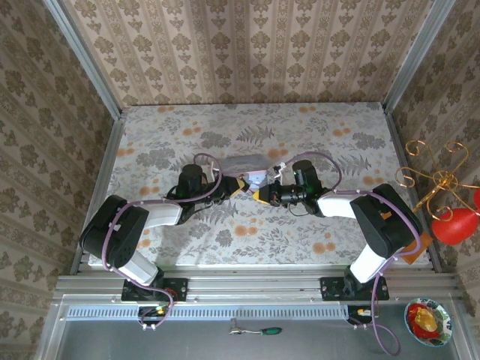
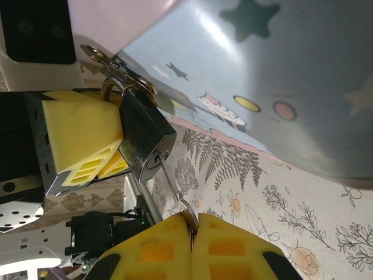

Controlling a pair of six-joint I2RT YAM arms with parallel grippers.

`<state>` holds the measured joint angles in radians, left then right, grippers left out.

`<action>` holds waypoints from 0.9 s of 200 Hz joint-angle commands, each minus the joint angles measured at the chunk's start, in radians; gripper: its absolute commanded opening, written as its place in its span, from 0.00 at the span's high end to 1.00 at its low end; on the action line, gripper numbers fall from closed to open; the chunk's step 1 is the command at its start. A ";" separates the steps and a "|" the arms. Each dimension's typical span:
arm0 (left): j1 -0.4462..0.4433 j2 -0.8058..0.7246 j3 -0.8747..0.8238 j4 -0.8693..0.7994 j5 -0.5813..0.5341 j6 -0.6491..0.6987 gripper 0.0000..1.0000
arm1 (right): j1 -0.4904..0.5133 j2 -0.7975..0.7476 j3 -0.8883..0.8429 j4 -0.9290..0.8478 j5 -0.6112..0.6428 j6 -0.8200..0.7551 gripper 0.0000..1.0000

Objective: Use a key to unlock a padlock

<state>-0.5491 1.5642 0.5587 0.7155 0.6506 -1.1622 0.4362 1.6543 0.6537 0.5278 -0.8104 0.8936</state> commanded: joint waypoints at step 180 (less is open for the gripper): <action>-0.034 0.054 0.010 0.015 0.023 0.061 0.76 | 0.078 -0.042 0.006 0.035 0.057 -0.016 1.00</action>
<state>-0.5636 1.5982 0.5587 0.7120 0.6361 -1.1179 0.5011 1.6485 0.6537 0.5056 -0.7559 0.8932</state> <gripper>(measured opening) 0.243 0.068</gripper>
